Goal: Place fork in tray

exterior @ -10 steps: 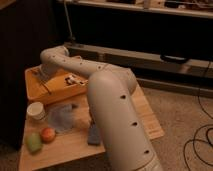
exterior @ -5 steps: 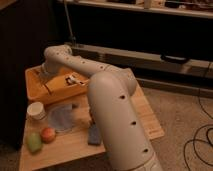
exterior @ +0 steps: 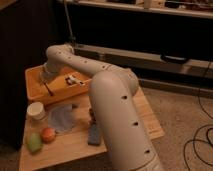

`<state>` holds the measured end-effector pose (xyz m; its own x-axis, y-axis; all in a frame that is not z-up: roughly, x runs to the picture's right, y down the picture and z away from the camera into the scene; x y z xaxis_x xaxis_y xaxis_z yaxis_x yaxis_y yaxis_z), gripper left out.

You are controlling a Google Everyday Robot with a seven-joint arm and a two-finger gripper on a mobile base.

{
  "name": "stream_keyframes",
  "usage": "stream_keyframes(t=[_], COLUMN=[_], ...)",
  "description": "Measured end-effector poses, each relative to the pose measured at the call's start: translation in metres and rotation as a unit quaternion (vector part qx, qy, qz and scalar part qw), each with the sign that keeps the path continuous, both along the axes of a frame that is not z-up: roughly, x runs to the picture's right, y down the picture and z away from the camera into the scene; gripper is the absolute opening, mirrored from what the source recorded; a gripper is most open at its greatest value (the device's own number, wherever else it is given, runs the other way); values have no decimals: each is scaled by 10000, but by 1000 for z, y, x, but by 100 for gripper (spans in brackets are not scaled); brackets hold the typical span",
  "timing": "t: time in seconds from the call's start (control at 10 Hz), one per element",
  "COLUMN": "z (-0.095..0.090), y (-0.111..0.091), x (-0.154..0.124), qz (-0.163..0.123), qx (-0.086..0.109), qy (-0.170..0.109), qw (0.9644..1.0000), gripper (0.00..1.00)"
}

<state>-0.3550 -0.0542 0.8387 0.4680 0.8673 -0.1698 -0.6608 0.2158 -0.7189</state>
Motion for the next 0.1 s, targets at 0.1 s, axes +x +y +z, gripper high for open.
stream_keyframes(t=[0.1], z=[0], y=[0], x=[0], qz=[1], qx=[0], qy=[-4], qw=[10000], gripper=[80])
